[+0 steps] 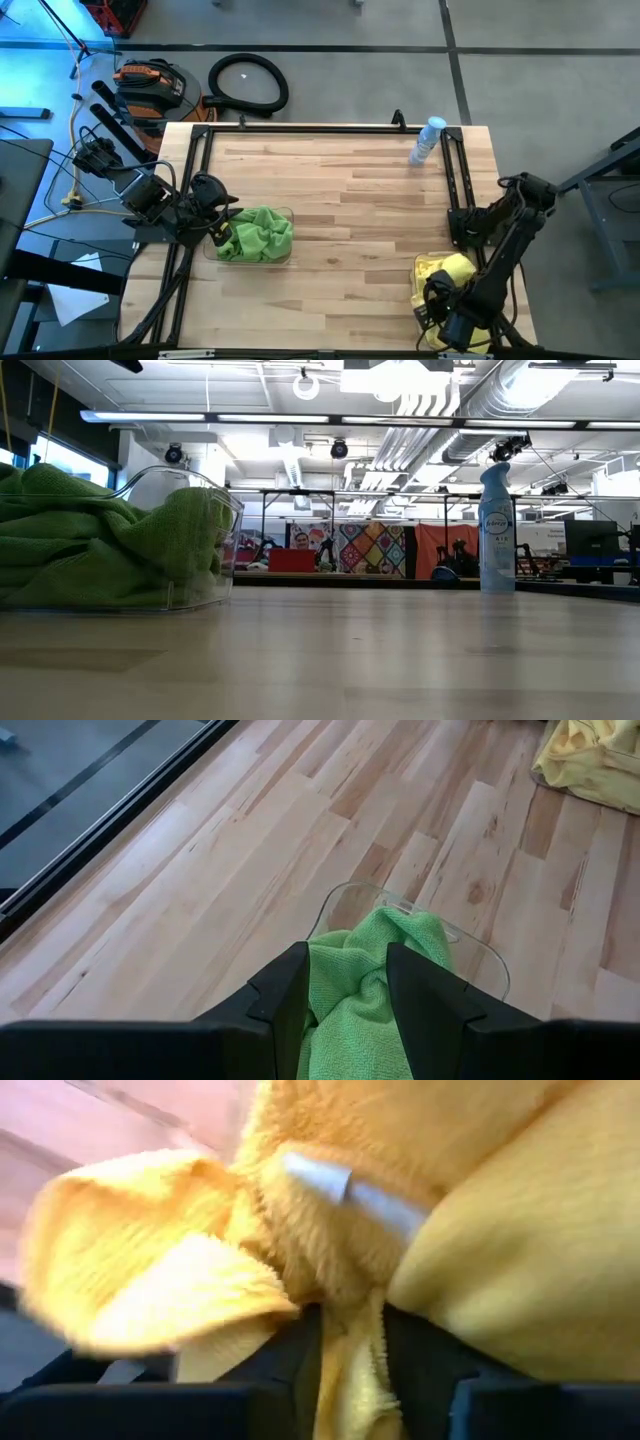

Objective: Sort microfiber towel by color & place in baskets
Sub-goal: Put the yellow towel into the right transparent bin

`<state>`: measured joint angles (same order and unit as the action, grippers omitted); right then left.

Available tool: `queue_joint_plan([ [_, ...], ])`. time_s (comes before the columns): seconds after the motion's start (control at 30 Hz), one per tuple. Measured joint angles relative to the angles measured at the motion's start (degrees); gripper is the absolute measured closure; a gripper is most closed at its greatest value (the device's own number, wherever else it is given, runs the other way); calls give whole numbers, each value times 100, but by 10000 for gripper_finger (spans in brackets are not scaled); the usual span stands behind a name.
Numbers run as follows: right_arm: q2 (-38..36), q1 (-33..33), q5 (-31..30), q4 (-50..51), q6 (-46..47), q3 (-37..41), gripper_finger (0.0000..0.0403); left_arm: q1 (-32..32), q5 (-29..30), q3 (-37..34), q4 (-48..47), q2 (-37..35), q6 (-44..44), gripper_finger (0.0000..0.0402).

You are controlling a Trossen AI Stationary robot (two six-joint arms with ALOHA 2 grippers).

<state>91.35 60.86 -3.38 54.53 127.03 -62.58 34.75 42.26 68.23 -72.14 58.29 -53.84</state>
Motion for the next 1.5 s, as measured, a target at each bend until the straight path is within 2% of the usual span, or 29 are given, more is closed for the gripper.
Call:
queue_joint_plan([
  [0.13,-11,0,-2,608,-3,-570,269,1,-4,0,-2,1,0,277],
  [0.27,-17,0,-2,1024,-8,-1101,252,-1,-4,0,0,1,2,277],
  [0.47,-22,0,-4,1514,-499,-1812,249,-1,-7,0,-2,1,2,277],
  [0.67,-28,0,0,2619,-904,-2766,249,-1,-7,0,-2,1,2,277],
  [0.8,-36,-2,287,3477,-1367,-3277,249,-1,-7,0,-2,1,0,277],
  [0.87,-46,-2,464,3560,-1837,-3352,249,-1,-6,0,-2,1,-4,277],
  [1.03,-27,39,700,3544,-3200,-2965,249,-1,-7,0,-2,1,-4,277],
  [1.17,-20,42,1235,3353,-3933,-2279,249,-1,-9,0,-2,1,-4,277],
  [1.3,-17,42,1412,2531,-4641,-1400,249,-1,-9,0,-2,1,-14,277],
  [1.5,-18,26,1540,845,-5150,186,249,-1,-11,0,-2,1,-155,277],
])
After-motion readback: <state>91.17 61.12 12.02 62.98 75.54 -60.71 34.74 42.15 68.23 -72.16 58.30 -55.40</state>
